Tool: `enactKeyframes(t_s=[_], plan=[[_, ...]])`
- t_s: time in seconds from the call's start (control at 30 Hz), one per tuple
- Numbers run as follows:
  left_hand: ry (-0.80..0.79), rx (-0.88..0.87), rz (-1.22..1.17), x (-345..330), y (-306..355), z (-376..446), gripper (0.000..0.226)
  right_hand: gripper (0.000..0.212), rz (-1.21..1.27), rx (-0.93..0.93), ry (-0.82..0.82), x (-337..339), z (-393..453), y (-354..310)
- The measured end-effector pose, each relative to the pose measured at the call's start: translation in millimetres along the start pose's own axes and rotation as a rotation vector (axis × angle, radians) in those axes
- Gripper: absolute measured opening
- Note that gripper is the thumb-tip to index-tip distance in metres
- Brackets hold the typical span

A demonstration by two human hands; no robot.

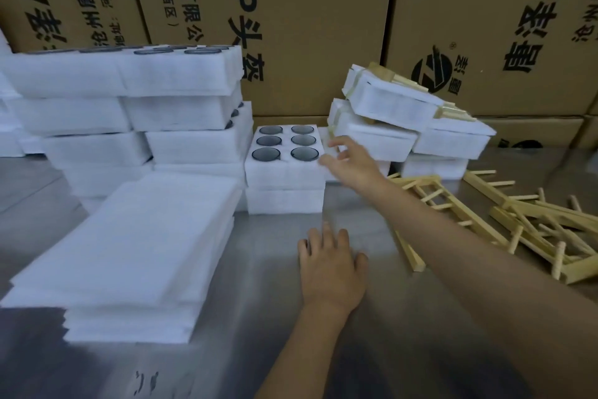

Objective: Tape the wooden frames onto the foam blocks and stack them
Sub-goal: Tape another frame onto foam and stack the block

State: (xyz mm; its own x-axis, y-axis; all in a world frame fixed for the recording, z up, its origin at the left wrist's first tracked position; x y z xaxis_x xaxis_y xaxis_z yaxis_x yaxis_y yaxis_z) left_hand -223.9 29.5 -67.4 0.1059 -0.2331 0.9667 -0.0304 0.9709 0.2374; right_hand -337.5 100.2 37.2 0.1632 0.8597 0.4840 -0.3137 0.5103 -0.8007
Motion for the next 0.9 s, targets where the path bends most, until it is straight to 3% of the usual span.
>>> enactKeyframes(t_s=[0.07,0.1,0.23,0.37,0.47,0.6,0.67,0.77,0.9], plan=[[0.026,-0.012,-0.002,1.8,1.1,-0.4,0.053,0.049,-0.207,0.118,-0.255,-39.5,-1.3,-7.7],[0.029,-0.014,-0.013,2.2,0.4,-0.4,0.053,0.057,-0.279,0.127,-0.299,-49.4,-1.0,-7.0],[0.038,-0.003,-0.083,4.3,-1.2,2.2,0.049,0.049,-0.306,0.097,-0.167,-49.2,-0.3,-14.9],[0.122,0.020,-0.242,13.9,-9.6,3.3,0.036,0.038,-0.296,0.184,-0.071,-23.1,-34.0,-37.7],[0.113,0.077,-0.620,21.8,-21.3,5.1,0.027,0.034,-0.243,0.250,-0.008,12.4,-82.3,-49.4],[0.108,0.471,-1.672,22.2,-71.9,-8.7,0.026,0.037,-0.203,0.212,0.084,62.5,-148.7,-51.4],[0.002,0.477,-1.960,17.6,-80.3,-13.3,0.035,0.036,-0.226,0.160,0.072,80.3,-179.5,-43.8],[-0.141,0.451,-2.041,15.6,-84.9,-31.8,0.046,0.034,-0.230,0.111,-0.020,93.7,-226.8,-30.0],[-0.125,0.426,-1.934,20.5,-88.8,-51.2,0.042,0.027,-0.316,0.068,-0.254,78.0,-277.1,-8.5]])
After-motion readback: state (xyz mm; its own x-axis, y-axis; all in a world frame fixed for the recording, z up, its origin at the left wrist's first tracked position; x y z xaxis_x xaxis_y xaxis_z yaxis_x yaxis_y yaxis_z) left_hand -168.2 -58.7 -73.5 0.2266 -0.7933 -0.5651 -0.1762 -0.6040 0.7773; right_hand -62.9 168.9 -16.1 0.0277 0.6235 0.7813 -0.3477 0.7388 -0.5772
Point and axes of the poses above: each hand's wrist, its own z-axis towards the middle knuckle, its own x-axis out of the back of the hand, y = z × x, the point moved 8 cm from there along z, towards the middle knuckle, and after that the axes turned 11 degrees about x, right-handed, at the moved point
